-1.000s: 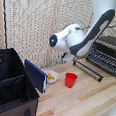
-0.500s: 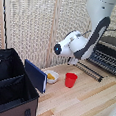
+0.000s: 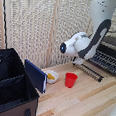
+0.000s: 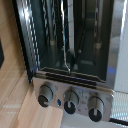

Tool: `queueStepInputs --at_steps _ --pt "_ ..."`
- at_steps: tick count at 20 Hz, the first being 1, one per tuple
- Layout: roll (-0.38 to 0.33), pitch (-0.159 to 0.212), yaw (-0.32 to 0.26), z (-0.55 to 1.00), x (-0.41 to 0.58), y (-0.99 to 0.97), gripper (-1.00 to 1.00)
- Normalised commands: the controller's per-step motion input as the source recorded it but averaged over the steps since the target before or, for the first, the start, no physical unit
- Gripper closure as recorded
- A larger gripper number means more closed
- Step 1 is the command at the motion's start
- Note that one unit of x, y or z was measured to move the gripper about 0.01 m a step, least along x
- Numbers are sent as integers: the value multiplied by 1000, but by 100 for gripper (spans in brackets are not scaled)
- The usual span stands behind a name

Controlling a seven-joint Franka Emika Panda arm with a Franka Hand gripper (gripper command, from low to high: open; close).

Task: Gently stretch your hand towards the oven tray's handle, obtaining a firm grip, and draw it cautiously out of the oven. Transition your grip to the hot dog bowl, gingerly seizing the edge, and elevate it from the surface. Hover the bowl over the tray, delicately lower it, and temper your grip, establishing the bowl's equilibrium.

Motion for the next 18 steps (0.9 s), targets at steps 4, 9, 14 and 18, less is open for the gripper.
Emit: queueStepInputs --at_steps 4,9,14,18 --pt "50 -21 -66 33 53 -779 -100" --pt "91 -26 -85 7 57 -754 -100" --pt "93 0 -6 2 6 -701 -100" --pt "76 16 23 64 55 -616 -100"
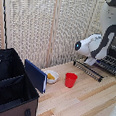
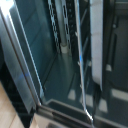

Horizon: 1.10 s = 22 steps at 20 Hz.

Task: Gently stretch your hand towards the oven tray's handle, obtaining a firm grip, and draw it cautiously out of the oven. Transition your grip to the hot dog bowl, gingerly seizing the edge, and elevate it from the surface. Hover the bowl over the tray, delicately lower it, and temper your grip, establishing the bowl's equilibrium.

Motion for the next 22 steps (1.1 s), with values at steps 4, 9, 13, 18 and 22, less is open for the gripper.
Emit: queueStepInputs --at_steps 4,9,13,18,22 --pt "87 87 63 81 103 -432 -100" --pt "73 55 32 1 63 -218 100" --pt "42 22 34 -11 11 -187 100" --pt "16 30 198 -51 0 -185 100" --pt "0 24 198 -43 0 -115 100"
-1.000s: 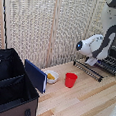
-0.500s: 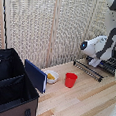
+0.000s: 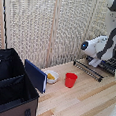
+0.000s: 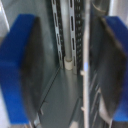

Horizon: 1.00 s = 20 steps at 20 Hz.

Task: Gently stretch your hand towards the oven tray's handle, obtaining a firm grip, and draw it cautiously out of the oven. Transition your grip to the hot dog bowl, gingerly seizing the edge, and elevate it from the surface. Hover the bowl over the tray, delicately lower it, and temper your grip, establishing the bowl's equilibrium.

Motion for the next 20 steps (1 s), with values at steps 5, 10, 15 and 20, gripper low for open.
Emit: queueStepInputs --at_steps 5,10,15,20 --pt "2 2 55 -80 -12 16 100" --pt "5 2 114 -64 -6 121 100" --pt "34 1 222 -195 15 368 100" --pt "53 6 156 -226 197 640 100"
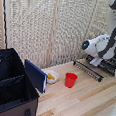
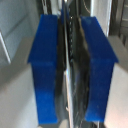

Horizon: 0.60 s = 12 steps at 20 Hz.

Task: Gently stretch your hand towards the oven tray's handle, obtaining a firm grip, and draw it cautiously out of the oven. Transition your grip to the hot dog bowl, gingerly seizing the edge, and elevate it from the surface. Hover the bowl over the tray, delicately lower it, and temper your grip, establishing the bowl's equilibrium.

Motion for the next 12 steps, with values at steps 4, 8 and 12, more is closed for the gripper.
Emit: queueStepInputs --at_steps 4,8,12 --pt "130 44 120 -85 267 664 100" --pt "62 26 65 -166 244 894 100" --pt "2 20 50 -211 236 994 100"
